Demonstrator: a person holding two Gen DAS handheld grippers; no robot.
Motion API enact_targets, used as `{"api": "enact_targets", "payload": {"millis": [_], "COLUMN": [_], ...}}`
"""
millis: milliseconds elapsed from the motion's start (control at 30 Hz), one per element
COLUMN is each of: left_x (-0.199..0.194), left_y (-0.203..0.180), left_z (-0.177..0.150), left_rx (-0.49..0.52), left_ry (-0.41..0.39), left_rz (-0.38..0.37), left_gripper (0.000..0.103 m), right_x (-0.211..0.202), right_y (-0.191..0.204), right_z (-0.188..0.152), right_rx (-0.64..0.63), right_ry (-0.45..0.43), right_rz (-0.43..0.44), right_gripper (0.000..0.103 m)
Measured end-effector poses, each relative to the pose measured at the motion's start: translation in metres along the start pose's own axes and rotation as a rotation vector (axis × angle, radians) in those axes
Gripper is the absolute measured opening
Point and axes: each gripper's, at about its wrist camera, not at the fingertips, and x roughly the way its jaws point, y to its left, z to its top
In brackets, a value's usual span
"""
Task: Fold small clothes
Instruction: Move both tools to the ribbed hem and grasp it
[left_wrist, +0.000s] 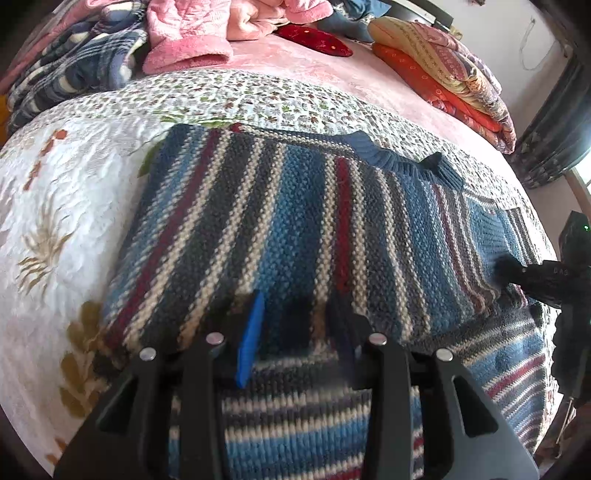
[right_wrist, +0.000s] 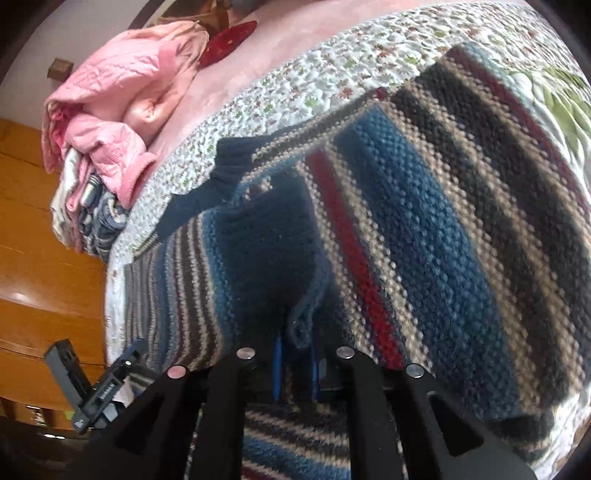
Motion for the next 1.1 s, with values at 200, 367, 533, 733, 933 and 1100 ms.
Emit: {"api": "enact_targets", "payload": {"millis": [200,367,533,733,933,1100], "left_x": [-0.061,-0.111,-0.141,-0.156,-0.155,-0.146], "left_y": [0.0,0.026,0.053,0.069,0.062,0.06], "left_z": [-0.041,-0.11,-0.17,-0.225,-0.252,-0.266], "left_rx": [0.053,0.037,-0.023,-0.108,-0.115,-0.134], "left_ry": [-0.024,0.04,0.116,0.183,0.223,0.249], "left_rz": [-0.002,0.037,0.063,0.038,-0.02,-0.025], "left_gripper": [0.049,0.06,0.063,0.063,0.063,0.063], "right_x": [-0.073,-0.132,-0.168,-0.184,-0.182,-0.172], "right_y": [0.011,-0.002,-0.027,-0.052,-0.067,-0.071], "right_z": [-0.046,-0.127,-0.199,-0.267,-0.296,-0.31], "right_rx": [-0.11,-0.139,-0.087,-0.019,0.019,0.022], "right_ry": [-0.074,-0.07,-0.041,-0.011,0.021,0.059], "right_rz": [0.014,-0.05,-0.095,-0.123,-0.118,-0.115], "right_gripper": [0.036,0.049,0.058,0.06,0.06,0.059]}}
